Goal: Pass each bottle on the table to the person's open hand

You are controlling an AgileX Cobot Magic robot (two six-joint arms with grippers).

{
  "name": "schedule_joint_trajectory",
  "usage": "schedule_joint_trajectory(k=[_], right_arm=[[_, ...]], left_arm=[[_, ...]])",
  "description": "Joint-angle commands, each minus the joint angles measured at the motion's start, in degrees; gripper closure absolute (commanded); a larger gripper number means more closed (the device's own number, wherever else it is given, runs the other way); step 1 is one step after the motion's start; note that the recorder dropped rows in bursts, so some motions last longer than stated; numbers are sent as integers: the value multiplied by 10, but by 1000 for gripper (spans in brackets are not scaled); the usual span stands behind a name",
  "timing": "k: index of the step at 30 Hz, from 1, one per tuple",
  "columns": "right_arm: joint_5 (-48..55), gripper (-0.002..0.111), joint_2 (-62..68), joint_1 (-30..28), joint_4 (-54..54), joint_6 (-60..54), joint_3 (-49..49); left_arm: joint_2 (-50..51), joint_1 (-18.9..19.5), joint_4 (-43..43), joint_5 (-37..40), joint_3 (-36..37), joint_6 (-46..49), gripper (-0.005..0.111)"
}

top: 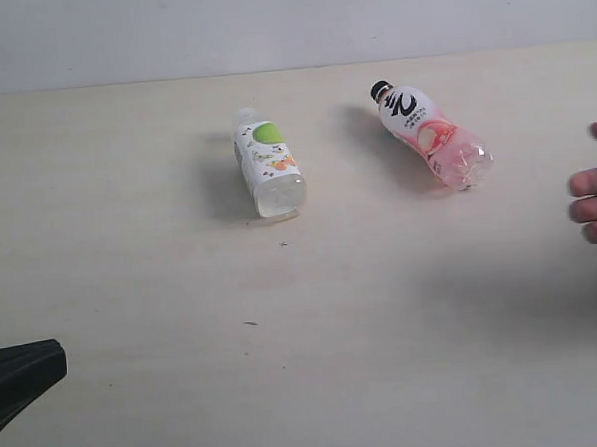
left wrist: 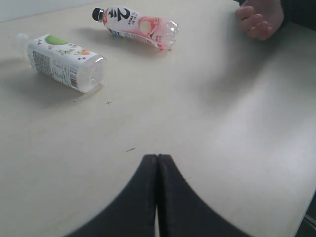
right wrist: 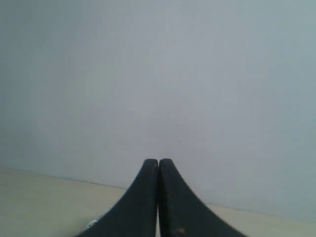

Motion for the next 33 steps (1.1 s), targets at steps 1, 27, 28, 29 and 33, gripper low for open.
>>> schedule_joint_trajectory(k=[1,27,28,29,33], right_arm=[[-33,108,-41,-2,-24,11,49],[9,108,-55,-2,-18,21,62],[9,108,-55,-2,-18,21,62],[9,108,-55,-2,-18,21,62],[9,108,-55,-2,-18,21,62]], left_arm=[[-2,-3,3,-3,1,1,107],[-2,-3,-12,-29,1,5,107],[-2,-3,-12,-21,1,5,107],[-2,-3,-12,-17,1,4,107],[-2,-3,-39,-89,1,-14,107]])
